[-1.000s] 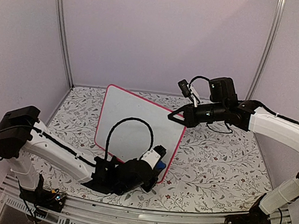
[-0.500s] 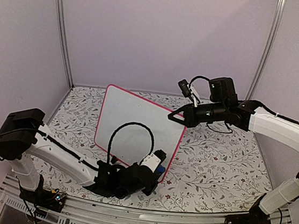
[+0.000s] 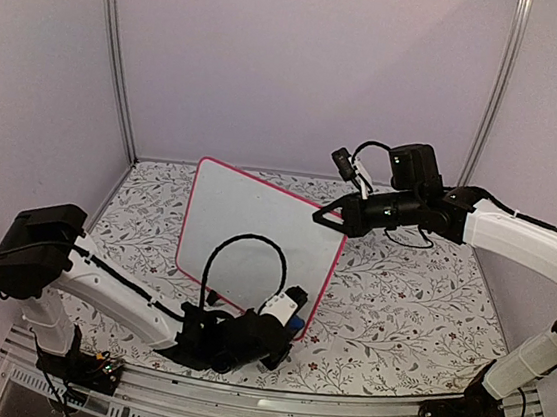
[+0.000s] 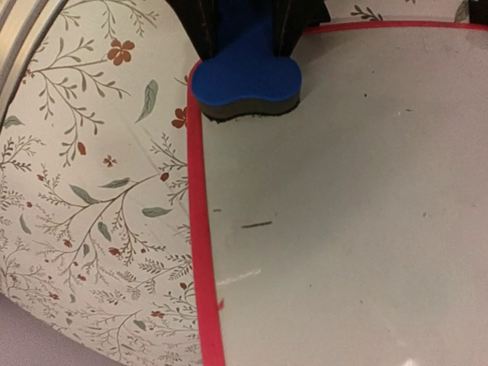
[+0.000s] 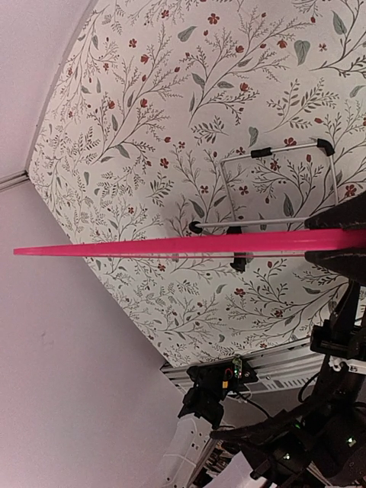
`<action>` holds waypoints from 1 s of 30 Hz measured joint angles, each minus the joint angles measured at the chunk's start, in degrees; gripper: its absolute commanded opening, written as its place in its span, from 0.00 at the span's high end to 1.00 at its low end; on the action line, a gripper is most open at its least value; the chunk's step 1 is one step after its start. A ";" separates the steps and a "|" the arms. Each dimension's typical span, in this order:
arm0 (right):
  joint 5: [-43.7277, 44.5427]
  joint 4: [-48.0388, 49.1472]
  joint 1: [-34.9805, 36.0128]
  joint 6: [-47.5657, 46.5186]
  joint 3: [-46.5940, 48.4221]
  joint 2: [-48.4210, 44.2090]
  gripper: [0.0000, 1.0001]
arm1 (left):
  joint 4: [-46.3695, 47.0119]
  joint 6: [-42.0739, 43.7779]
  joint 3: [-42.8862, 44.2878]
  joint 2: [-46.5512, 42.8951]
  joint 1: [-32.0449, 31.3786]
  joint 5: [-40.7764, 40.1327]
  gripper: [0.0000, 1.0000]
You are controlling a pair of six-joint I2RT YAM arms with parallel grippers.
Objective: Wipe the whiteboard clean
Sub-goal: Erase the center of the whiteboard.
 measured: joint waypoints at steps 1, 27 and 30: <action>0.00 0.00 0.00 0.00 0.00 0.00 1.00 | -0.37 -0.02 0.00 0.09 -0.07 0.22 1.00; -0.44 0.50 0.13 -0.39 0.00 0.00 1.00 | -9.25 -0.81 0.26 0.57 -0.26 2.93 1.00; -0.28 0.74 0.17 -0.35 0.00 0.00 1.00 | -9.55 -0.81 0.17 0.04 -0.26 1.40 1.00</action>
